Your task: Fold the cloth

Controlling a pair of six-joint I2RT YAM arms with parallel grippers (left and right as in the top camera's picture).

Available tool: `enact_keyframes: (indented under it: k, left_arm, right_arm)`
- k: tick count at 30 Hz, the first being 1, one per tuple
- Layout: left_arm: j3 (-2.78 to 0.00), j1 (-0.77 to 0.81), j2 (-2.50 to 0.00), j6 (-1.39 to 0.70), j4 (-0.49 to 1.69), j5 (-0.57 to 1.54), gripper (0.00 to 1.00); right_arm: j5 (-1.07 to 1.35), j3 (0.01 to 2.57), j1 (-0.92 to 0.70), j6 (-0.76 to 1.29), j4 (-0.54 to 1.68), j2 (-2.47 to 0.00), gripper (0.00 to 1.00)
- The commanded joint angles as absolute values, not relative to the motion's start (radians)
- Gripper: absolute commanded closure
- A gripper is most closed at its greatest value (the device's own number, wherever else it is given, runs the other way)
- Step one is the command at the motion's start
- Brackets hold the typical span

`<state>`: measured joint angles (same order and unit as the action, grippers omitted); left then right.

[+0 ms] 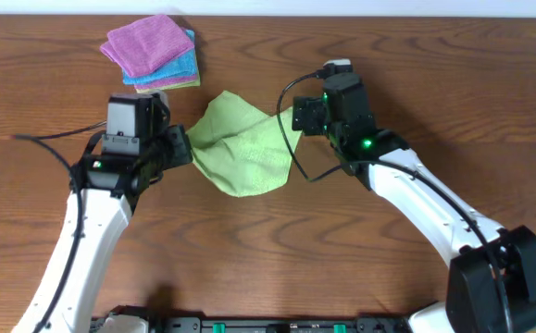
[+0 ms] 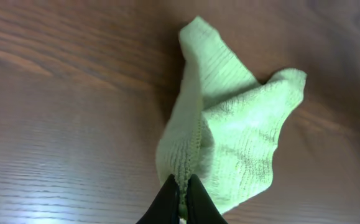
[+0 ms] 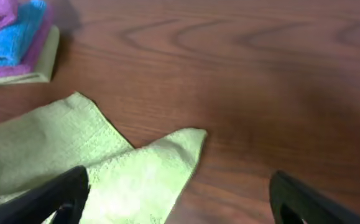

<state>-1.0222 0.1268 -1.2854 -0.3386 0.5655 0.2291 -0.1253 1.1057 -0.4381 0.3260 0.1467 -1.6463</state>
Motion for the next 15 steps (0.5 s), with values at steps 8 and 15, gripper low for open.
enact_keyframes:
  k: [8, 15]
  left_arm:
    - [-1.035, 0.124, -1.242, -0.322, 0.587, 0.183, 0.94]
    - [-1.035, 0.124, -1.242, -0.322, 0.587, 0.182, 0.94]
  right_arm:
    - [0.125, 1.107, -0.447, 0.474, 0.562, -1.523, 0.01]
    - [0.345, 0.973, -0.446, 0.444, 0.428, -1.543, 0.01]
